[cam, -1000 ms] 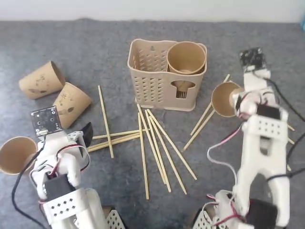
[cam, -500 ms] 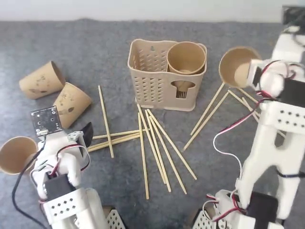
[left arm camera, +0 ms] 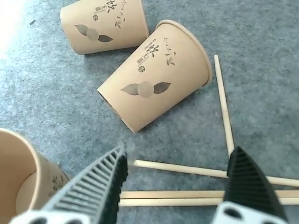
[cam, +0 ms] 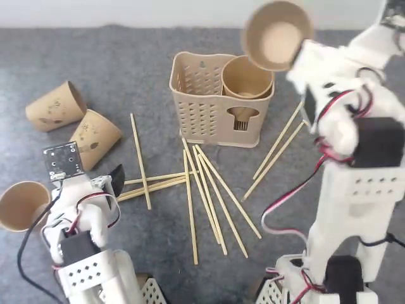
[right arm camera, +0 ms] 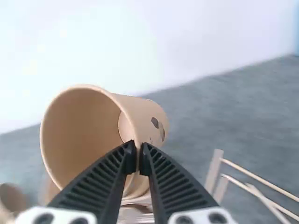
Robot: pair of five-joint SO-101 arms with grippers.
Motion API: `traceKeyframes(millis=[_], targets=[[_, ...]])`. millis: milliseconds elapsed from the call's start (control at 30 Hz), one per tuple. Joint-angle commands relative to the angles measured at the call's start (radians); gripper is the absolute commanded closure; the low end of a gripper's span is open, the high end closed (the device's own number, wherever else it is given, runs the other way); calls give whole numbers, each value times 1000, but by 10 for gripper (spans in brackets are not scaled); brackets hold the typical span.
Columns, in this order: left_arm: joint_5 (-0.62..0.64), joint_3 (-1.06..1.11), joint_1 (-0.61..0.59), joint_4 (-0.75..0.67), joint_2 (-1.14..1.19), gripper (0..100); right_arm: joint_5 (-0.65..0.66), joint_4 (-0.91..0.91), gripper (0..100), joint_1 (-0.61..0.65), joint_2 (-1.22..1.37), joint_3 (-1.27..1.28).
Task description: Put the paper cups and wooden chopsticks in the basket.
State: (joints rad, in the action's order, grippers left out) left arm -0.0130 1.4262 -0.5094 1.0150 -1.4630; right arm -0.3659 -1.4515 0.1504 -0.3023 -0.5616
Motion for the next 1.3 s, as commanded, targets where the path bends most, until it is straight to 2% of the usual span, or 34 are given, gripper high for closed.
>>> traceKeyframes(millis=[0, 133, 500, 900, 967, 1133, 1267], targets=[[-6, -4, -3, -28, -12, 674, -23, -5, 990, 96, -19, -71], [-8, -2, -3, -28, -12, 674, -23, -71, 990, 136, -7, -72], [-8, -2, -3, -28, -12, 674, -20, -157, 990, 130, 88, -35], [-8, -2, -3, -28, -12, 674, -18, -160, 988, 81, 170, -31], [-8, -2, -3, -28, -12, 674, 0, -166, 950, 85, 173, -31], [-8, -2, -3, -28, -12, 674, 29, -170, 751, 79, 168, -31], [-5, -5, -3, -28, -12, 674, 29, -171, 757, 24, 157, -49]])
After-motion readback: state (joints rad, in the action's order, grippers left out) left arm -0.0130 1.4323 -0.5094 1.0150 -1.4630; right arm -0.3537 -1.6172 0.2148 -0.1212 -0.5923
